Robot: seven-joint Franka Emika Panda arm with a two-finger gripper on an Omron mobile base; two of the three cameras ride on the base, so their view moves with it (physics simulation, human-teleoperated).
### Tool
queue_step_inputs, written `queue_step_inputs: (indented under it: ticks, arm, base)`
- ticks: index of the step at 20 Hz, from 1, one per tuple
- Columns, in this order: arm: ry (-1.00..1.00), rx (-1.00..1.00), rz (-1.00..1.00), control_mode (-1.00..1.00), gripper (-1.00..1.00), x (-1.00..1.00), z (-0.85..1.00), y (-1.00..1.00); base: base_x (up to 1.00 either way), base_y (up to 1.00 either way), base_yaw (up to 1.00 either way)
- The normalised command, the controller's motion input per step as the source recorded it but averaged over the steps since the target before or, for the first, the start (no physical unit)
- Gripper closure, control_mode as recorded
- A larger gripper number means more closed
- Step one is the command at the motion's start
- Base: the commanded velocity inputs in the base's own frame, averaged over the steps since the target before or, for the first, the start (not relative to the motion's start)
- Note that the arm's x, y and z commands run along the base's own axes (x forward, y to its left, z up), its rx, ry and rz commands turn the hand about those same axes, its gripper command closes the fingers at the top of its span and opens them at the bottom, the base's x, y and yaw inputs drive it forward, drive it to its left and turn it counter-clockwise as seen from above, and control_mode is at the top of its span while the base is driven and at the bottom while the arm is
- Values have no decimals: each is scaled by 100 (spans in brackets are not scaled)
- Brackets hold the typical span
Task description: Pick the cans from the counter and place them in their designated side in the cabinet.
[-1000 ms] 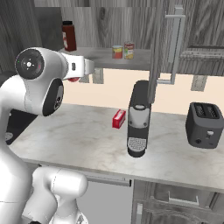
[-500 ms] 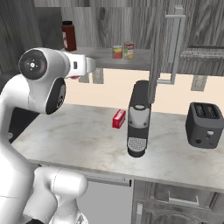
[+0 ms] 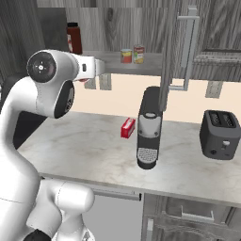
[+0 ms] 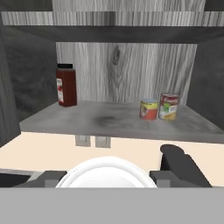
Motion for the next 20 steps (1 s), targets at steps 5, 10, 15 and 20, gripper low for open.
queue_step_inputs:
  ticks: [5,10,15,20]
  arm:
    - [0,1,0,-100,100,23,7,0]
    - [0,1,0,-100,100,19,3,0]
    - [0,0,0,-100,100,23,0,0]
    - [0,0,0,-100,100,24,0,0]
  base:
    - [0,0,0]
    - [0,0,0]
    - [0,0,0]
    - [0,0,0]
